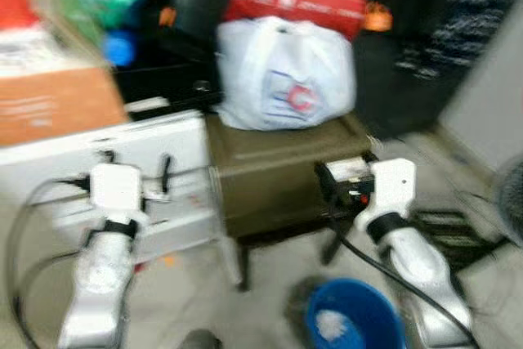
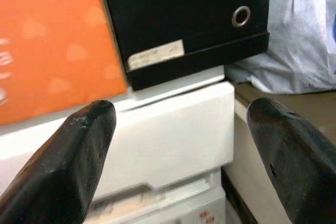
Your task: Clean up the room
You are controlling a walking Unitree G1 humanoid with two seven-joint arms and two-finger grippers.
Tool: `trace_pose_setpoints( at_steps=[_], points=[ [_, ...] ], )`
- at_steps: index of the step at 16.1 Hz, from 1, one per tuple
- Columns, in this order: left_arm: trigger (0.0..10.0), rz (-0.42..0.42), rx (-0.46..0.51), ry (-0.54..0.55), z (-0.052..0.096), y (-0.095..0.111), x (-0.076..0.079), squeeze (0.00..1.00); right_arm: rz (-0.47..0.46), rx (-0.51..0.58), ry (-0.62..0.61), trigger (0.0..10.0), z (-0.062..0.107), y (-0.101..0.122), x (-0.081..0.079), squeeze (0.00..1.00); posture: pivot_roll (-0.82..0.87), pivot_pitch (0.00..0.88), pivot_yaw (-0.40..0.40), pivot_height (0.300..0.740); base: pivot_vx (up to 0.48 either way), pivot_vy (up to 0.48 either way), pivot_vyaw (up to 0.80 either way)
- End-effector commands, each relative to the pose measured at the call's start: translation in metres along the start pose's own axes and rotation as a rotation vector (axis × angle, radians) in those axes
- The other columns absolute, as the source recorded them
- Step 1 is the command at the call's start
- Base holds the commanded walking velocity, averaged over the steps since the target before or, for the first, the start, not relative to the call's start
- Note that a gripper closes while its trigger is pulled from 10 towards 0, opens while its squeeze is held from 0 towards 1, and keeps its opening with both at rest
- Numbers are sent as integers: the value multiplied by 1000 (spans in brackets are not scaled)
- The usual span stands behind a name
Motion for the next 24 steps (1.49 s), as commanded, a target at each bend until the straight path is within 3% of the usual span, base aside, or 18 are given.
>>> trace_pose_setpoints(
  at_steps=[1,15,24],
  points=[
    [10000,-10,7,4,-1,2,-3,0,-9,13,-11,10000,-3,4,3,0,-52,27,-52,740,0,0,800],
    [10000,-27,22,-16,-8,7,-4,0,-27,17,-1,10000,-10,4,2,0,-31,25,-58,740,0,0,800],
    [10000,-40,13,44,-12,6,-10,0,-25,39,-5,10000,-14,9,2,0,-31,26,-56,740,0,0,800]
  ],
)
Point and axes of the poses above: a point about 5 cm out from each wrist's last joint towards the gripper, its own z axis pointing back from the gripper into the wrist, its own y axis along the axis of the wrist's last joint, x = y × z, the point moved 2 cm from there along -z, pointing out of the wrist towards the gripper, and after that the axes turned 2 degrees about -z, right-handed, at the moved point
